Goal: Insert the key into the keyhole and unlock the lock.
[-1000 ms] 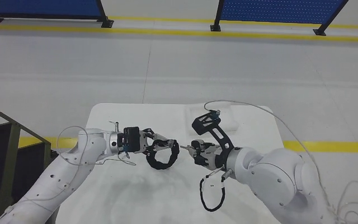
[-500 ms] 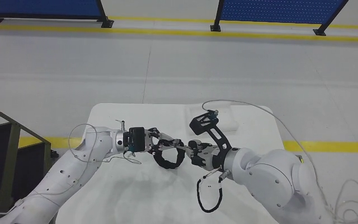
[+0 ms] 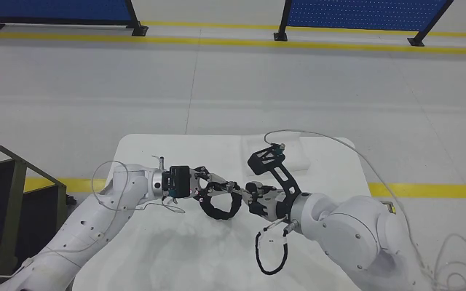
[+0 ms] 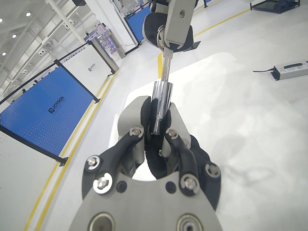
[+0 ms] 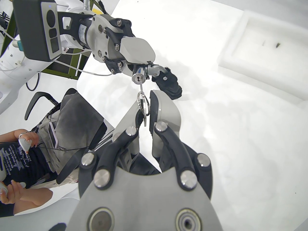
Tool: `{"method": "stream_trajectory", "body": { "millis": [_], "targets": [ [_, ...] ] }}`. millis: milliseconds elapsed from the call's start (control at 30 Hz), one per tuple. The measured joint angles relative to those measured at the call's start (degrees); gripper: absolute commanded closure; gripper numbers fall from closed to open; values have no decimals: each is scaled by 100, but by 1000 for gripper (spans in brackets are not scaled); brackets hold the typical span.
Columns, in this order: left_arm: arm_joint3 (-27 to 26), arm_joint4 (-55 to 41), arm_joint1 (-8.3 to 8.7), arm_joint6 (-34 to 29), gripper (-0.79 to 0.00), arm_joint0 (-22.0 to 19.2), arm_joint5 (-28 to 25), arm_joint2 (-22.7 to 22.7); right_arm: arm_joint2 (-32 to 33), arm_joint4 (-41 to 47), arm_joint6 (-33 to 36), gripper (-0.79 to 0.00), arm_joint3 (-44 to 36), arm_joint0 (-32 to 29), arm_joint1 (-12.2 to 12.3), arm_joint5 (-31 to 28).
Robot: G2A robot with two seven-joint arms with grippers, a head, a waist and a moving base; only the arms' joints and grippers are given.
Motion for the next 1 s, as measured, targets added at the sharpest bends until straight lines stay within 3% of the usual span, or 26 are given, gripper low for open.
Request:
{"method": "stream_trajectory", "body": {
  "millis": [1000],
  "targets": [
    [20, 165, -76, -46, 0, 66, -74, -149, -208, -68, 103, 0, 145, 145, 37, -103]
  ]
}}
